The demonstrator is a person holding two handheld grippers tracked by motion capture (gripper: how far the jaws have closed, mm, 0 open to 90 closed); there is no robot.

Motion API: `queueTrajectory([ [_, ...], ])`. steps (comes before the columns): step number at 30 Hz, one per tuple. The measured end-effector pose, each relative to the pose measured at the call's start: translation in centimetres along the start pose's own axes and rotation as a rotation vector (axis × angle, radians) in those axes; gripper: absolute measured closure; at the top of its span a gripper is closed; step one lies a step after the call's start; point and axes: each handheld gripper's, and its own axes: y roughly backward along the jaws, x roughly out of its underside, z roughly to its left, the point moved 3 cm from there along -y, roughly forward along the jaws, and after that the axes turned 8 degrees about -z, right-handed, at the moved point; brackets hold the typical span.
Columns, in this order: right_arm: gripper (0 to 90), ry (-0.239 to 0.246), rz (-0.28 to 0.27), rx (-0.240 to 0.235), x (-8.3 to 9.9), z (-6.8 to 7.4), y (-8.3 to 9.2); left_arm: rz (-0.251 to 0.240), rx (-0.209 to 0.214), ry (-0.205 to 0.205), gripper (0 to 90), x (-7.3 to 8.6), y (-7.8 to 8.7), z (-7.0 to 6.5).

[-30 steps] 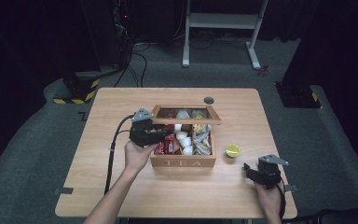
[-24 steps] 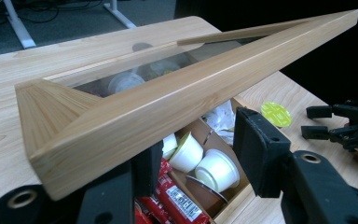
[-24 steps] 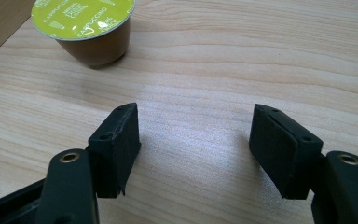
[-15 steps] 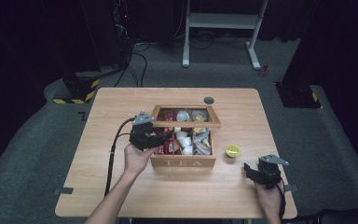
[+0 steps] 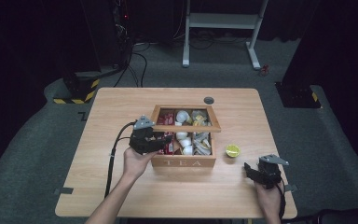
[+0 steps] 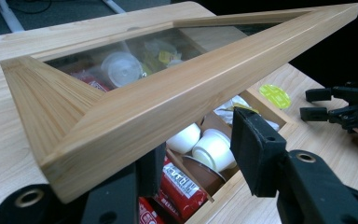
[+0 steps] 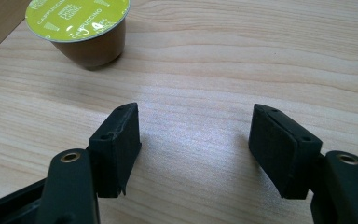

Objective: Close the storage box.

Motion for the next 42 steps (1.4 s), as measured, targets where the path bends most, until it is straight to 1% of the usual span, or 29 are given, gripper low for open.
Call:
queueTrajectory([
  [3, 33.7, 0.000, 0.000, 0.000, 0.0, 0.0, 0.0, 0.004, -0.001, 0.006, 55.7, 0.3, -0.1, -0.1],
  [5, 33.7, 0.000, 0.000, 0.000, 0.0, 0.0, 0.0, -0.003, -0.001, 0.008, 55.4, 0.4, -0.1, -0.1],
  [9, 33.8, 0.000, 0.000, 0.000, 0.0, 0.0, 0.0, -0.007, 0.002, 0.026, 55.0, 0.5, -0.1, -0.2],
  [10, 33.7, -0.001, 0.000, 0.000, 0.0, 0.0, 0.0, -0.005, 0.002, 0.021, 54.9, 0.7, -0.1, -0.2],
  [11, 33.7, 0.000, 0.000, 0.000, 0.0, 0.0, 0.0, -0.005, 0.003, 0.028, 54.9, 0.8, -0.1, -0.3],
  [13, 33.7, 0.000, 0.000, 0.000, 0.0, 0.0, 0.0, -0.005, 0.004, 0.026, 54.7, 1.0, -0.1, -0.3],
  [19, 33.7, 0.000, 0.000, 0.000, 0.0, 0.0, 0.0, -0.008, 0.013, 0.040, 54.7, 1.6, -0.1, -0.4],
  [22, 33.7, 0.000, 0.000, 0.000, 0.0, 0.0, 0.0, -0.005, 0.014, 0.037, 54.9, 2.1, -0.1, -0.5],
  [25, 33.8, 0.000, 0.000, 0.000, 0.0, 0.0, 0.0, 0.002, 0.015, 0.042, 55.0, 2.4, -0.2, -0.6],
  [26, 33.7, 0.000, 0.000, 0.000, 0.0, 0.0, 0.0, 0.001, 0.012, 0.036, 55.0, 2.5, -0.2, -0.5],
  [29, 33.7, 0.000, 0.000, 0.000, 0.0, 0.0, 0.0, -0.003, 0.016, 0.049, 54.9, 2.7, -0.1, -0.6],
  [35, 33.8, 0.000, 0.000, 0.000, 0.0, 0.0, 0.0, 0.001, 0.016, 0.046, 55.2, 3.5, -0.2, -0.7],
  [39, 33.7, 0.000, 0.000, 0.000, 0.0, 0.0, 0.0, 0.007, 0.015, 0.049, 55.7, 4.0, -0.2, -0.8],
  [40, 33.8, 0.000, 0.000, 0.000, 0.0, 0.0, 0.0, 0.005, 0.012, 0.042, 56.0, 4.1, -0.2, -0.8],
  [42, 33.7, 0.000, 0.000, 0.000, 0.0, 0.0, 0.0, 0.012, 0.007, 0.047, 56.2, 4.5, -0.3, -0.9],
])
